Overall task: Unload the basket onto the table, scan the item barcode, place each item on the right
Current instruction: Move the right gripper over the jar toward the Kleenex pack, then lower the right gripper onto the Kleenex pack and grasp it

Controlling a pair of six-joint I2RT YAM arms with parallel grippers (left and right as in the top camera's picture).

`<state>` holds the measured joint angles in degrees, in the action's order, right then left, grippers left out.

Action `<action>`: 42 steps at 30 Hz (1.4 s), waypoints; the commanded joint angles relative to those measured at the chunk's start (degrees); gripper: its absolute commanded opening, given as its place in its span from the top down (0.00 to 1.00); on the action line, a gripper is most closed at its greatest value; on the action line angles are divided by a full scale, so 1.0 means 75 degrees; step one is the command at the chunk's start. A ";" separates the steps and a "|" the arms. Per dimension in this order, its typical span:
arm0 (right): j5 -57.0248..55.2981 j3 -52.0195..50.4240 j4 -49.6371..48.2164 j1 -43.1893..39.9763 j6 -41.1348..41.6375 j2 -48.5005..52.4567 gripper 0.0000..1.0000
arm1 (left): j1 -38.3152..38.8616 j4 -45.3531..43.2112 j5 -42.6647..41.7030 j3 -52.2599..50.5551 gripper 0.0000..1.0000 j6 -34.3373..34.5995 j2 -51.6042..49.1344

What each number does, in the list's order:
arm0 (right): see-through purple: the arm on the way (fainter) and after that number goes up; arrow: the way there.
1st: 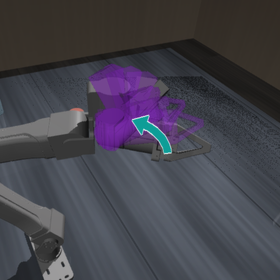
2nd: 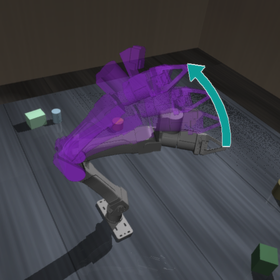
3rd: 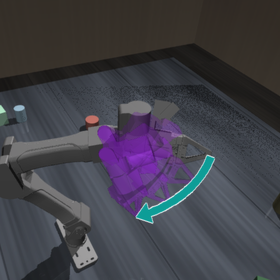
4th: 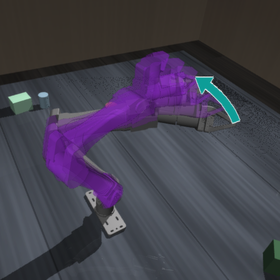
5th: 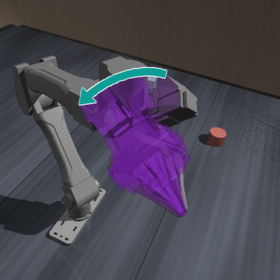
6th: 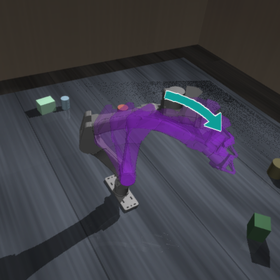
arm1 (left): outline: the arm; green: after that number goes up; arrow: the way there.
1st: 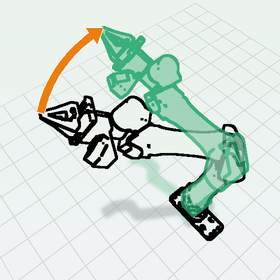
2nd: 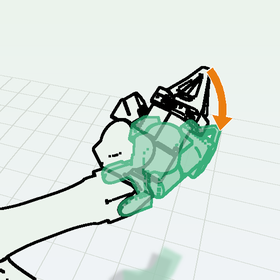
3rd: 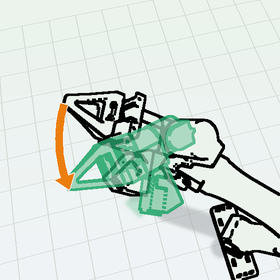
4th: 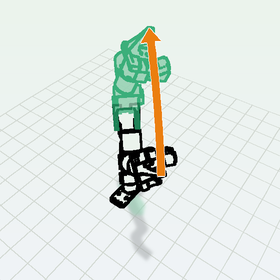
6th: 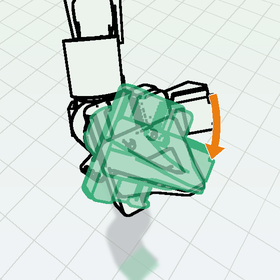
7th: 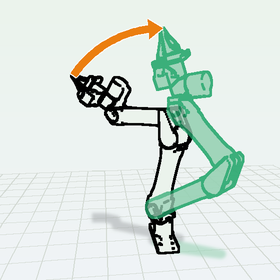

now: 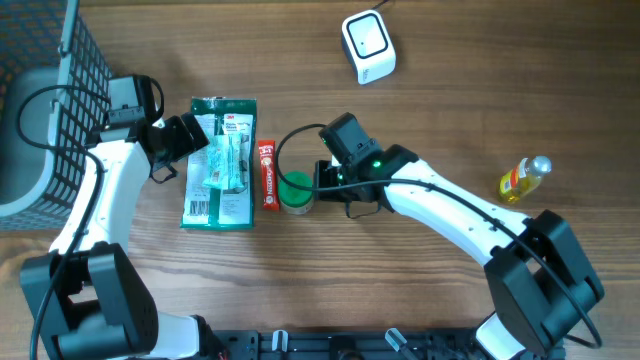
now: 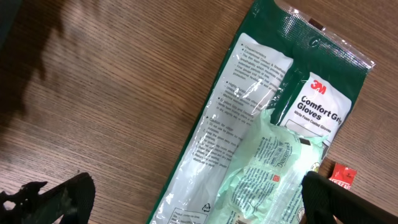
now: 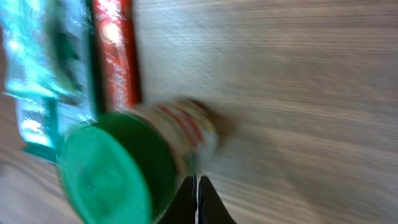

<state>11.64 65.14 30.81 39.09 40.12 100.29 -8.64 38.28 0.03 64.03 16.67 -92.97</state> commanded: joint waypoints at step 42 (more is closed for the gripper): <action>-0.2133 -0.0347 0.1845 -0.2372 -0.0755 -0.0297 0.91 | -0.0029 -0.0020 -0.0061 0.0070 0.00 0.0044 0.0157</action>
<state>-5.39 63.64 45.54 21.21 35.22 97.30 -8.64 38.28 0.03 64.03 16.69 -92.97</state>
